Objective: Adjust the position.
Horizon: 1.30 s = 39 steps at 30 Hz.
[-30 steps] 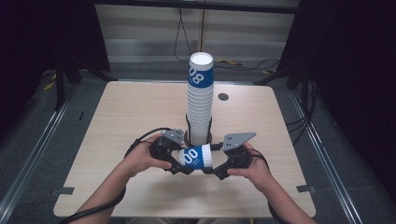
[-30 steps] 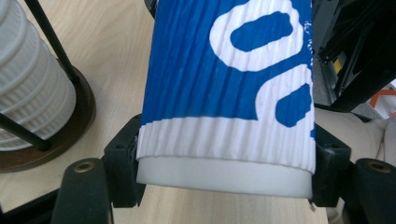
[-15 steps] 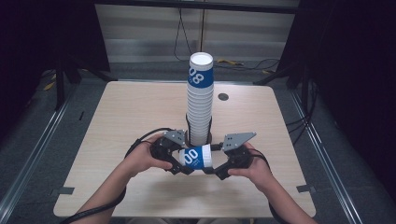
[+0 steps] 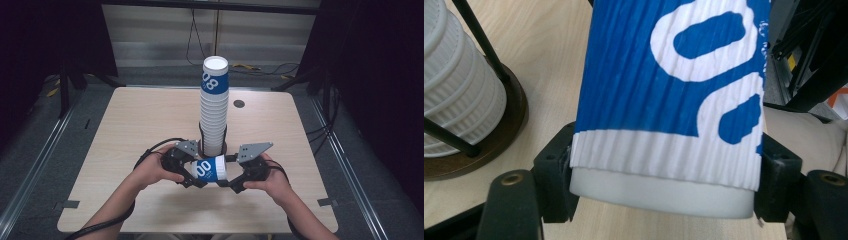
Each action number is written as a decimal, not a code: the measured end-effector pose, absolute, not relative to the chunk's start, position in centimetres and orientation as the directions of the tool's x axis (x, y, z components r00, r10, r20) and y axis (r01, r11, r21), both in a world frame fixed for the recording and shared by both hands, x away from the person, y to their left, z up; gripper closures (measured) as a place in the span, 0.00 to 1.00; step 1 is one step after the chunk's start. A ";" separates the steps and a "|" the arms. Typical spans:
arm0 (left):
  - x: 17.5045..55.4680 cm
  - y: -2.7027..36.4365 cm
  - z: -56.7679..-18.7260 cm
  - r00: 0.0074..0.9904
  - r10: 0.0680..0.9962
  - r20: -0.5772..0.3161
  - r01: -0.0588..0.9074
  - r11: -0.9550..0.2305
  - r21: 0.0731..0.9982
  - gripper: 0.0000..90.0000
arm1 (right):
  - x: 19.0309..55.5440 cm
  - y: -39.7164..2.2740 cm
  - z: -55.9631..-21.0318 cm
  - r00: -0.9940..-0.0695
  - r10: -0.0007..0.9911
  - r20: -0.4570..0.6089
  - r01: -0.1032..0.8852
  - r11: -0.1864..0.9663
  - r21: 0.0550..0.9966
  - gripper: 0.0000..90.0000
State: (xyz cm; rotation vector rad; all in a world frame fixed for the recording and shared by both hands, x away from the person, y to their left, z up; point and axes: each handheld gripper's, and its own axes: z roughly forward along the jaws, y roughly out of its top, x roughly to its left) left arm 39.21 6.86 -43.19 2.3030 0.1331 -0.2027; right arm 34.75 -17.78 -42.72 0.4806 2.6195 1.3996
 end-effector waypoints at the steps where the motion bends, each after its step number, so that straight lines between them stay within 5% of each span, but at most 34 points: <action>1: 39.2 6.9 -43.1 0.983 0.034 -0.182 0.156 -0.681 0.715 0.32 | 34.8 -17.8 -42.7 -0.940 0.339 0.033 0.216 0.518 0.828 0.20; 16: 38.6 7.0 -43.0 0.994 0.073 -0.080 0.108 -0.745 0.658 0.24 | 34.8 -18.3 -42.7 -0.928 0.373 0.016 0.238 0.558 0.795 0.20; 39: 37.3 10.1 -45.4 0.974 0.211 -0.076 0.207 -0.715 0.667 0.17 | 35.1 -18.6 -42.1 -0.912 0.410 -0.021 0.283 0.665 0.691 0.19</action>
